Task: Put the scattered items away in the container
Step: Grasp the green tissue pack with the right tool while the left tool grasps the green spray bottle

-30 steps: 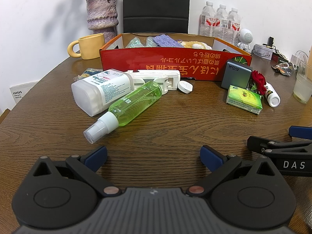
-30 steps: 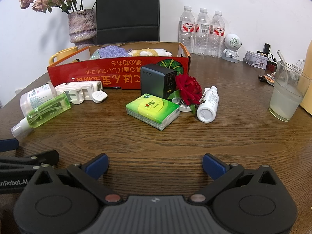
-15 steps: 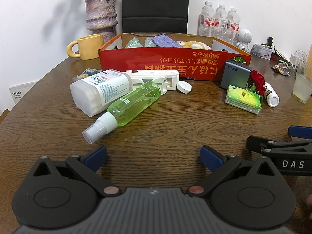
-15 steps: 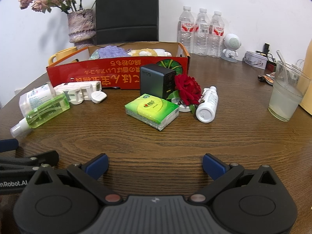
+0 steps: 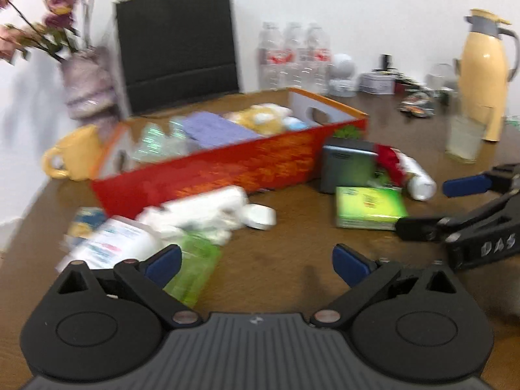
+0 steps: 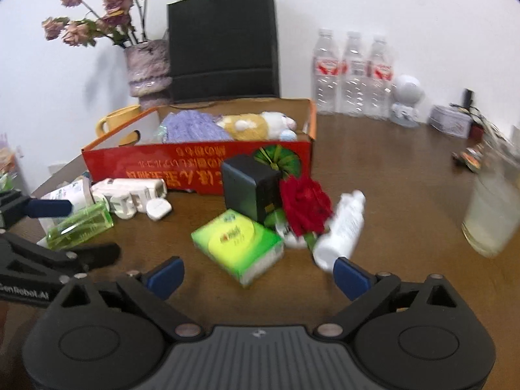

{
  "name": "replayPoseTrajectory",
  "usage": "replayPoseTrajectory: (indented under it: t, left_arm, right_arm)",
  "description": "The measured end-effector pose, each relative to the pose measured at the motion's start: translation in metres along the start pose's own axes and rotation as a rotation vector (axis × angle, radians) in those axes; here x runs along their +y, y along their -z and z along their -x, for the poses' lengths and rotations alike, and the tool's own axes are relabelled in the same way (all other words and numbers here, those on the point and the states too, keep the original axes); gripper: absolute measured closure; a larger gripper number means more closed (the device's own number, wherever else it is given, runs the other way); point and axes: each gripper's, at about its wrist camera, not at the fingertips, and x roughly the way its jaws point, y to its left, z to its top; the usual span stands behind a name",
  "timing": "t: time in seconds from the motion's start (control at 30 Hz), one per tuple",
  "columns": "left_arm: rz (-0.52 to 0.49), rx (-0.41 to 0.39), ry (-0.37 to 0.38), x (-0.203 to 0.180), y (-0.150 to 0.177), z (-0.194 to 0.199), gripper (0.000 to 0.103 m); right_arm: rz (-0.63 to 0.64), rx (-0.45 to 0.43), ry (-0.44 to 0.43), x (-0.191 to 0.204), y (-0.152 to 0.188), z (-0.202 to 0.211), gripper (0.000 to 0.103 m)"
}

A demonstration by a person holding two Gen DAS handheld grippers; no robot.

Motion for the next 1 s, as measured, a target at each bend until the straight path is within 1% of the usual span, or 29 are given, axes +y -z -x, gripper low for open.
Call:
replayPoseTrajectory:
  t: [0.03, 0.07, 0.13, 0.17, 0.2, 0.23, 0.3, 0.33, 0.37, 0.4, 0.43, 0.47, 0.5, 0.57, 0.6, 0.63, 0.67, 0.7, 0.73, 0.8, 0.87, 0.9, 0.93, 0.97, 1.0]
  left_arm:
    - [0.004, -0.024, -0.007, 0.007, 0.002, 0.004, 0.002]
    - [0.01, -0.048, -0.012, 0.015, 0.005, 0.008, 0.001]
    - [0.024, -0.082, -0.023, 0.025, 0.009, 0.009, 0.001]
    - [0.014, -0.078, -0.03, 0.026, 0.009, 0.007, 0.001]
    - [-0.001, -0.07, -0.037, 0.026, 0.01, 0.004, 0.001]
    - [-0.016, -0.061, -0.043, 0.026, 0.011, 0.001, 0.002]
    - [-0.023, -0.029, -0.031, 0.025, 0.012, -0.005, 0.017]
    - [-0.026, -0.012, -0.023, 0.025, 0.012, -0.008, 0.028]
    - [-0.019, 0.003, -0.005, 0.025, 0.013, -0.008, 0.033]
    - [-0.009, 0.017, 0.017, 0.026, 0.013, -0.008, 0.034]
    - [-0.008, 0.02, 0.027, 0.026, 0.014, -0.005, 0.037]
    - [-0.008, 0.02, 0.035, 0.026, 0.015, -0.002, 0.037]
    - [0.008, 0.019, 0.058, 0.028, 0.015, 0.001, 0.037]
    - [0.072, 0.014, 0.128, 0.035, 0.015, 0.008, 0.036]
    - [0.102, 0.009, 0.161, 0.038, 0.015, 0.011, 0.035]
    - [0.131, 0.003, 0.194, 0.041, 0.015, 0.014, 0.029]
    - [0.131, 0.01, 0.202, 0.04, 0.015, 0.014, 0.019]
    - [0.124, 0.021, 0.203, 0.038, 0.016, 0.012, 0.017]
    - [0.117, 0.032, 0.204, 0.036, 0.016, 0.011, 0.017]
    - [0.103, 0.054, 0.206, 0.031, 0.018, 0.008, 0.021]
    - [0.088, 0.077, 0.208, 0.027, 0.019, 0.006, 0.041]
    - [0.081, 0.088, 0.209, 0.024, 0.02, 0.005, 0.047]
    - [0.074, 0.099, 0.21, 0.022, 0.02, 0.003, 0.061]
    - [0.067, 0.11, 0.211, 0.02, 0.021, 0.002, 0.071]
    - [0.06, 0.121, 0.212, 0.018, 0.022, 0.001, 0.071]
  right_arm:
    - [0.025, -0.007, -0.019, 0.001, -0.004, -0.003, 0.016]
    - [0.051, -0.009, -0.038, 0.002, -0.008, -0.007, 0.019]
    - [0.102, 0.016, -0.053, 0.008, -0.012, -0.017, 0.036]
    - [0.127, 0.028, -0.058, 0.011, -0.012, -0.022, 0.042]
    - [0.148, 0.033, -0.059, 0.015, -0.011, -0.025, 0.052]
    - [0.172, 0.032, -0.042, 0.021, -0.008, -0.025, 0.051]
    - [0.217, 0.034, -0.016, 0.032, -0.002, -0.026, 0.051]
    - [0.232, 0.041, -0.026, 0.037, -0.001, -0.023, 0.051]
    - [0.241, 0.048, -0.049, 0.04, 0.001, -0.019, 0.051]
    - [0.228, 0.053, -0.099, 0.04, 0.001, -0.013, 0.052]
    - [0.201, 0.048, -0.147, 0.037, 0.001, -0.007, 0.053]
    - [0.177, 0.042, -0.178, 0.034, 0.0, -0.002, 0.053]
    - [0.163, 0.031, -0.169, 0.032, 0.0, 0.001, 0.05]
    - [0.142, 0.013, -0.148, 0.029, -0.001, 0.004, 0.042]
    - [0.154, 0.016, -0.13, 0.03, -0.001, 0.002, 0.036]
    - [0.159, 0.024, -0.119, 0.032, -0.001, -0.004, 0.033]
    - [0.156, 0.037, -0.114, 0.034, -0.001, -0.01, 0.033]
    - [0.153, 0.05, -0.109, 0.036, -0.001, -0.017, 0.033]
    - [0.152, 0.061, -0.104, 0.038, -0.001, -0.023, 0.033]
    - [0.155, 0.074, -0.085, 0.042, -0.001, -0.034, 0.034]
    - [0.121, 0.077, -0.091, 0.039, -0.002, -0.039, 0.041]
    - [0.117, 0.074, -0.082, 0.038, -0.003, -0.038, 0.057]
    - [0.112, 0.073, -0.077, 0.037, -0.003, -0.038, 0.058]
    - [0.107, 0.077, -0.082, 0.036, -0.001, -0.035, 0.059]
    - [0.103, 0.082, -0.086, 0.036, 0.0, -0.033, 0.059]
